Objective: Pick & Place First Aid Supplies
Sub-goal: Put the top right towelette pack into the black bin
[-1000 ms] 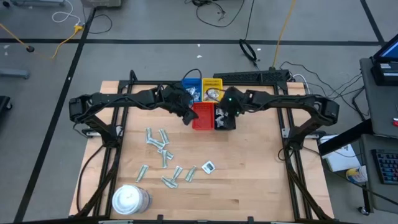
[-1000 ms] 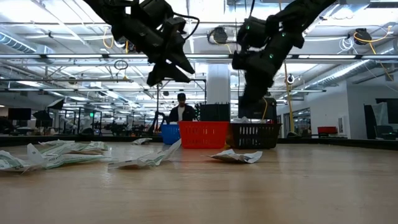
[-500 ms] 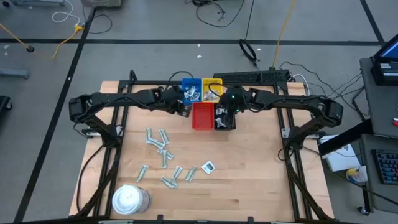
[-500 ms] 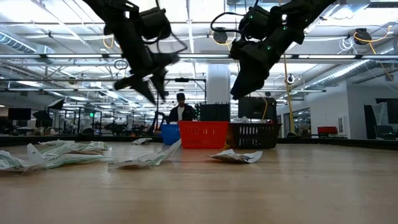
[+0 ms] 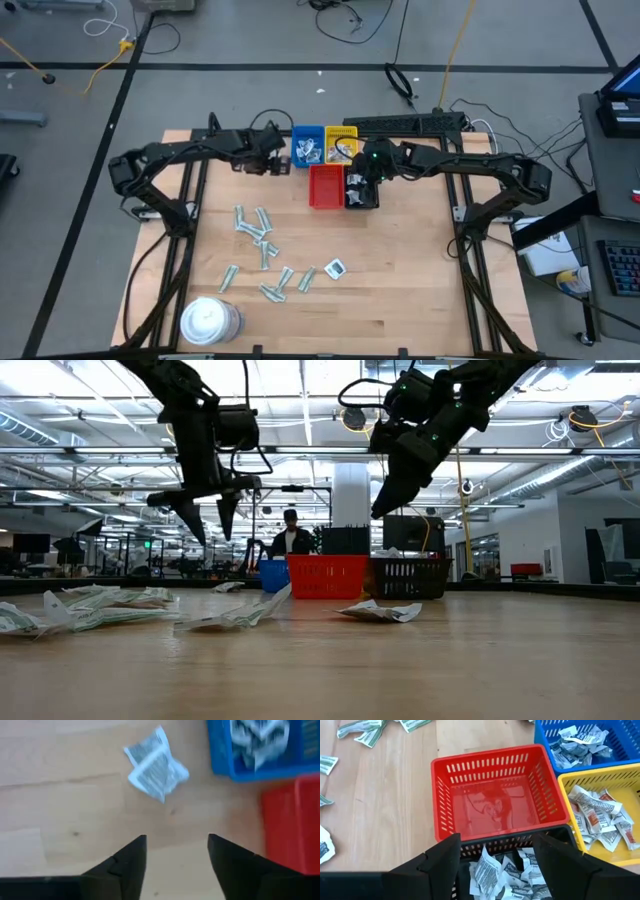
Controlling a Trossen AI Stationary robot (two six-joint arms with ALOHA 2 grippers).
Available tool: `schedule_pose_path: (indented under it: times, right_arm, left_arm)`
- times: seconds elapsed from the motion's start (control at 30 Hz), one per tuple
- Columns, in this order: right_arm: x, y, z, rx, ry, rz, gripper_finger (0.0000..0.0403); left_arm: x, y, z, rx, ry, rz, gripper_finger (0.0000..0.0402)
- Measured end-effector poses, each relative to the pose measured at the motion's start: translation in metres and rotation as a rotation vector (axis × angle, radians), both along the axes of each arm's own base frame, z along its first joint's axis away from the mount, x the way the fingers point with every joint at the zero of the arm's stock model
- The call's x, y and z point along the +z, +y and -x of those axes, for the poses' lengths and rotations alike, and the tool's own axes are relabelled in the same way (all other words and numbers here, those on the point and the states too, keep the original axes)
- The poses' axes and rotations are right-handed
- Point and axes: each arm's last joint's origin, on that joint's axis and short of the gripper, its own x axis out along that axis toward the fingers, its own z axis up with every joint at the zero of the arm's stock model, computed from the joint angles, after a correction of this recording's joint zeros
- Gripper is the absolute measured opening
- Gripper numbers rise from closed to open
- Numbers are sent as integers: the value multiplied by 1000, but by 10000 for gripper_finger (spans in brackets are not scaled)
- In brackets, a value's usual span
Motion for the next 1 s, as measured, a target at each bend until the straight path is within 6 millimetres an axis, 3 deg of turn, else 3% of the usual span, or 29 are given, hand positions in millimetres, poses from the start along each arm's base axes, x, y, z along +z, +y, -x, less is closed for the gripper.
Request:
schedule_pose_path:
  times: [0.2, 0.43, 0.7, 1.0]
  right_arm:
    - [0, 0, 0, 22, 4, 20, 242]
    - [0, 0, 0, 56, 9, 52, 242]
    - [0, 0, 0, 57, 10, 52, 242]
    - [0, 0, 0, 69, 12, 62, 242]
  left_arm:
    - [0, 19, 2, 91, -63, -31, 239]
    - [-8, 36, -1, 131, -98, -65, 209]
    - [-43, 42, -11, 62, -4, -6, 174]
    - [-81, 40, -22, 27, 105, 47, 192]
